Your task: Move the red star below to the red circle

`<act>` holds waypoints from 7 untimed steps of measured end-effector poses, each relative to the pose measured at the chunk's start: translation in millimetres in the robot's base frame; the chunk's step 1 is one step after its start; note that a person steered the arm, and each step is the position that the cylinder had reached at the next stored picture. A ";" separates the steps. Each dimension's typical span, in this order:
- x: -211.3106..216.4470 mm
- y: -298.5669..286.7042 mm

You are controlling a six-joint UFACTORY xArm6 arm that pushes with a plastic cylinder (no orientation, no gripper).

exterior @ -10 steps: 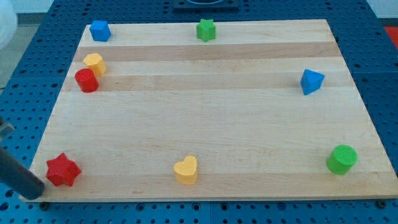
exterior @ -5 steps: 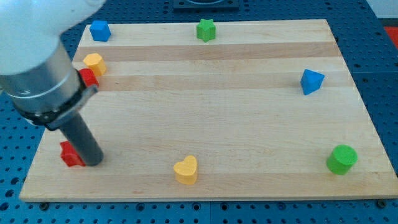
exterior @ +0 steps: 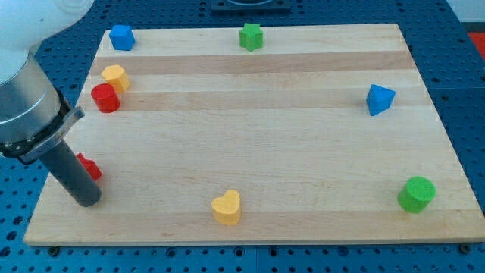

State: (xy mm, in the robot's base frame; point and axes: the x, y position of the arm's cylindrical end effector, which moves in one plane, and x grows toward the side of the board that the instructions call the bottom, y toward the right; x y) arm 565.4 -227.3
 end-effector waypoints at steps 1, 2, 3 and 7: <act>7.3 -16.1; -1.6 -26.7; -17.2 -26.3; -79.7 -10.9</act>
State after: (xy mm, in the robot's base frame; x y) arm 485.7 -238.2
